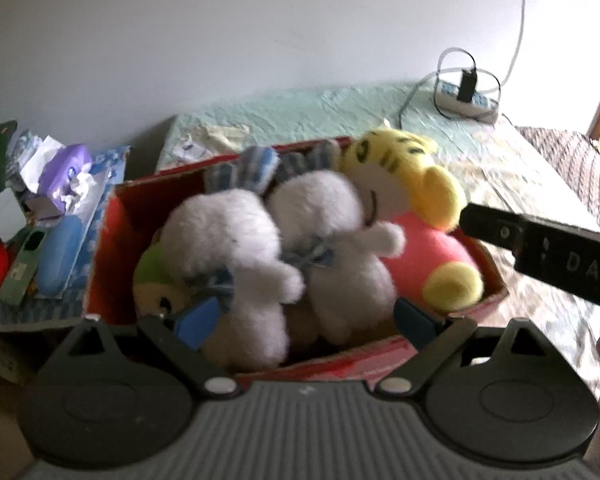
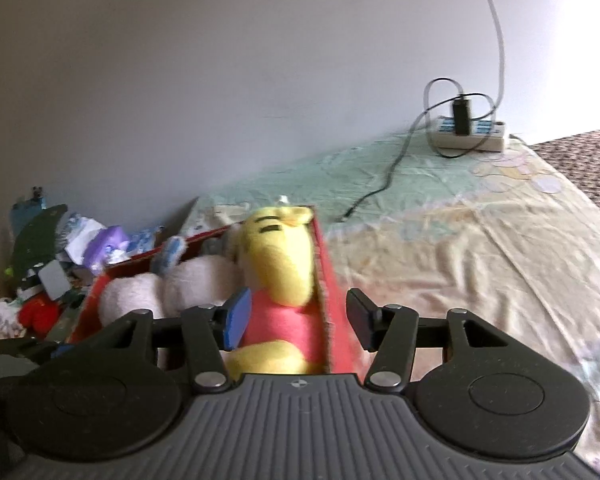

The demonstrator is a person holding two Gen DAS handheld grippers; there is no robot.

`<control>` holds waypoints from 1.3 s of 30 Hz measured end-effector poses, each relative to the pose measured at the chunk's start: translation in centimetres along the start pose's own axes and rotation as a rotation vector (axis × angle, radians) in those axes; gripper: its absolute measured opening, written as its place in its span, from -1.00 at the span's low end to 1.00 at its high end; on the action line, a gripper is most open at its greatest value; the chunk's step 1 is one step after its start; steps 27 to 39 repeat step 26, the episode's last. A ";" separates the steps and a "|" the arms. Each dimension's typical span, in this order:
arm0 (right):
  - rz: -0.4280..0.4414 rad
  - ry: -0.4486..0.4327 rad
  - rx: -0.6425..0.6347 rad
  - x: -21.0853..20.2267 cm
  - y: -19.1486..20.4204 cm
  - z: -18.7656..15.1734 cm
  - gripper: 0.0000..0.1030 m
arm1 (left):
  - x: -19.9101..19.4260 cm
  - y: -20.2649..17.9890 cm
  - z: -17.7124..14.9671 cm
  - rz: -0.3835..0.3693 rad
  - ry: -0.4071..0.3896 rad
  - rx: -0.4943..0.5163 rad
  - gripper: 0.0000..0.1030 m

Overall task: Organize objects
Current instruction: 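Withdraw the right gripper up out of the red box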

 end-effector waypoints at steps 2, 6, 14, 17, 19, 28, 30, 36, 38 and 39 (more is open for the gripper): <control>-0.032 0.006 0.000 -0.2 -0.4 -0.2 0.11 | -0.1 -0.7 0.0 0.001 0.006 0.013 0.85; -0.044 0.018 0.019 -0.8 -0.9 -0.5 0.16 | -0.4 -1.6 -0.1 0.007 0.007 0.036 0.93; -0.008 0.031 0.000 -1.0 0.2 -0.7 0.20 | -0.6 -0.5 0.2 0.038 0.011 -0.005 0.98; 0.002 0.033 -0.004 -1.0 0.7 -0.8 0.20 | -0.5 0.4 -0.1 0.045 0.031 -0.037 0.98; 0.011 0.033 -0.010 -0.9 1.1 -0.8 0.20 | -0.7 1.0 -0.3 0.048 0.036 -0.057 0.98; 0.046 0.038 -0.040 -0.6 2.7 -0.8 0.21 | -1.6 3.3 -0.6 0.091 0.012 -0.112 0.93; 0.046 0.038 -0.040 -0.6 2.7 -0.8 0.21 | -1.6 3.3 -0.6 0.091 0.012 -0.112 0.93; 0.046 0.038 -0.040 -0.6 2.7 -0.8 0.21 | -1.6 3.3 -0.6 0.091 0.012 -0.112 0.93; 0.046 0.038 -0.040 -0.6 2.7 -0.8 0.21 | -1.6 3.3 -0.6 0.091 0.012 -0.112 0.93; 0.046 0.038 -0.040 -0.6 2.7 -0.8 0.21 | -1.6 3.3 -0.6 0.091 0.012 -0.112 0.93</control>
Point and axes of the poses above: each gripper's, at about its wrist camera, not at the fingertips, and x roughly the way its jaws point, y to its left, z to its top, the point moved 4 cm from there along x, roughly the way its jaws point, and after that the axes turned 2 degrees about -z, right-handed, at the moved point
